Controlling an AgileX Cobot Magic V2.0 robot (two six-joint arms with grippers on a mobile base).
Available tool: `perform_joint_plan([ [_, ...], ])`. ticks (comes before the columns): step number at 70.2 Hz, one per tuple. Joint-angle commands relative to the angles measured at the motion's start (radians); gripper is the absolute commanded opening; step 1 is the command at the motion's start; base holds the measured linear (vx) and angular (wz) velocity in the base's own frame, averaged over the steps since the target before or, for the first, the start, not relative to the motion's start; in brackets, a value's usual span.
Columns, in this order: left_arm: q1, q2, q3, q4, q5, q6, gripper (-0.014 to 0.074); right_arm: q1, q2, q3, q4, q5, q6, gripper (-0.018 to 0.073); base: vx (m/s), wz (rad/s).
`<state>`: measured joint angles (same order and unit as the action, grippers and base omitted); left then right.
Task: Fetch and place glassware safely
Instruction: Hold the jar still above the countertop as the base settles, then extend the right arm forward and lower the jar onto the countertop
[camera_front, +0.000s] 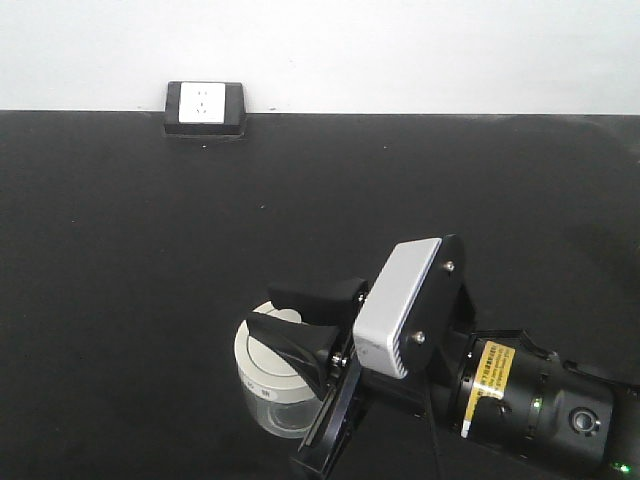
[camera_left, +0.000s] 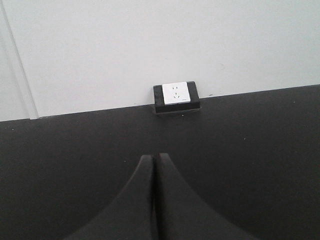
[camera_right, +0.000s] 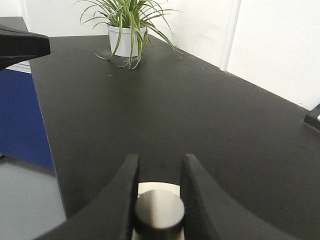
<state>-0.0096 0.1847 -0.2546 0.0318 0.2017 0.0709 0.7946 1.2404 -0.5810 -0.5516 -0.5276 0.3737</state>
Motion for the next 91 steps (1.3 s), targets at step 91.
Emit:
perform_joint_plan([
  [91,-0.006,0.010,-0.026,-0.008,-0.069,-0.006,-0.0007,-0.206,0.190,-0.043,0.254,-0.442,-0.237,-0.0001,0.00,0.00],
])
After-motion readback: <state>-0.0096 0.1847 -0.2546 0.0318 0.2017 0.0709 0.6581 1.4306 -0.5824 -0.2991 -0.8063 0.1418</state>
